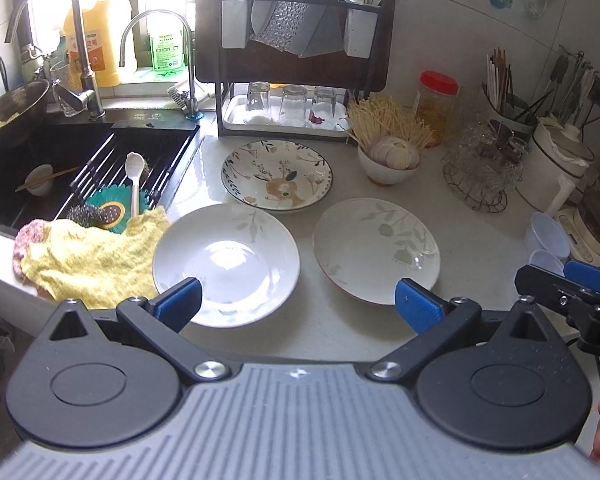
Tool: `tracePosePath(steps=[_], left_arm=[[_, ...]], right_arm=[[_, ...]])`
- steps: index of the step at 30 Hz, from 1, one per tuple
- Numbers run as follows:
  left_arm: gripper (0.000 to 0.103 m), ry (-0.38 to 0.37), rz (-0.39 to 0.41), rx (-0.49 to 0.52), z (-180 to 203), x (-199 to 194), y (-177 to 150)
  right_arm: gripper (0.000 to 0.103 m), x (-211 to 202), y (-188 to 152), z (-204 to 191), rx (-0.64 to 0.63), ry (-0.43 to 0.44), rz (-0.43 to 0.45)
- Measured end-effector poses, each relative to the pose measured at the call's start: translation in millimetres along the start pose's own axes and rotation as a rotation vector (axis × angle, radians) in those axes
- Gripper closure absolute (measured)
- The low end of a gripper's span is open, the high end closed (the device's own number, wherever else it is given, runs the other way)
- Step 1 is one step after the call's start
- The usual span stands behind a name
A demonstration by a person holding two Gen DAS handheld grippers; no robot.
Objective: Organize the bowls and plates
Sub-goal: 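Move both tools toward the rim of the white plate by the sink, then close the left tool on the white plate rim while the right tool also grips it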
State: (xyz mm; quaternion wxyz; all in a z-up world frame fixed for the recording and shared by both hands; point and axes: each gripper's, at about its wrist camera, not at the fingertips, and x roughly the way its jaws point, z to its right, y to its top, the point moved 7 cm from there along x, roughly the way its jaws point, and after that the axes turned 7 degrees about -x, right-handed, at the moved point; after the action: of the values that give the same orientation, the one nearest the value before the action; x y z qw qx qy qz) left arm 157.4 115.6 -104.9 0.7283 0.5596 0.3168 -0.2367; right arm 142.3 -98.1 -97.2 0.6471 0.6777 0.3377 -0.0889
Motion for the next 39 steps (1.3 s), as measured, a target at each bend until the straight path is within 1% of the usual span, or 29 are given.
tracePosePath(steps=[4,11,14,17,21,24,26,27,28,29,30,31,32,33,34,36,37,38,39], left_arm=[[0.0,-0.02,-0.012,0.022,-25,17,19],[0.0,-0.036,-0.052,0.016,-73,50,45],[0.0,-0.035,-0.081,0.007,-95,67,52],[0.0,-0.038,-0.111,-0.023,-118,85,60],[0.0,-0.047,-0.129,-0.051,-147,105,70],[0.0,-0.058,-0.153,-0.046,-165,122,74],[0.0,-0.075,-0.173,-0.042,-175,134,76],[0.0,-0.08,-0.186,-0.042,-179,141,75],[0.0,-0.092,-0.202,-0.04,-181,148,75],[0.0,-0.103,-0.218,-0.039,-184,154,74],[0.0,-0.115,-0.233,-0.039,-185,161,73],[0.0,-0.128,-0.243,-0.039,-186,167,73],[0.0,-0.134,-0.25,-0.035,-188,173,72],[0.003,-0.135,-0.256,-0.028,-189,178,72],[0.011,-0.138,-0.267,-0.024,-190,184,71],[0.015,-0.155,-0.294,-0.036,-193,197,69],[0.017,-0.17,-0.298,-0.045,-194,202,69],[0.019,-0.183,-0.302,-0.045,-196,207,68],[0.023,-0.185,-0.307,-0.038,-197,212,68]], right_arm=[[0.0,23,6,-17,0.0,-0.046,-0.013],[0.0,61,11,-43,0.064,-0.068,-0.033],[0.0,79,7,-57,0.081,-0.055,-0.062],[0.0,95,3,-72,0.111,-0.026,-0.084],[0.0,115,0,-93,0.144,0.006,-0.116],[0.001,131,-5,-107,0.177,0.031,-0.17],[0.001,142,-10,-113,0.197,0.017,-0.208],[0.002,147,-12,-115,0.206,0.012,-0.227],[0.007,151,-15,-116,0.22,0.016,-0.242],[0.009,156,-19,-117,0.243,0.019,-0.258],[0.016,161,-22,-118,0.265,0.019,-0.27],[0.028,165,-25,-118,0.277,0.012,-0.28],[0.031,170,-28,-119,0.287,0.003,-0.297],[0.032,174,-32,-119,0.304,0.004,-0.312],[0.035,179,-35,-118,0.33,0.008,-0.324],[0.037,188,-42,-117,0.367,0.006,-0.36],[0.037,191,-45,-117,0.37,-0.011,-0.372],[0.037,194,-47,-116,0.375,-0.029,-0.371],[0.038,196,-48,-115,0.381,-0.043,-0.369]])
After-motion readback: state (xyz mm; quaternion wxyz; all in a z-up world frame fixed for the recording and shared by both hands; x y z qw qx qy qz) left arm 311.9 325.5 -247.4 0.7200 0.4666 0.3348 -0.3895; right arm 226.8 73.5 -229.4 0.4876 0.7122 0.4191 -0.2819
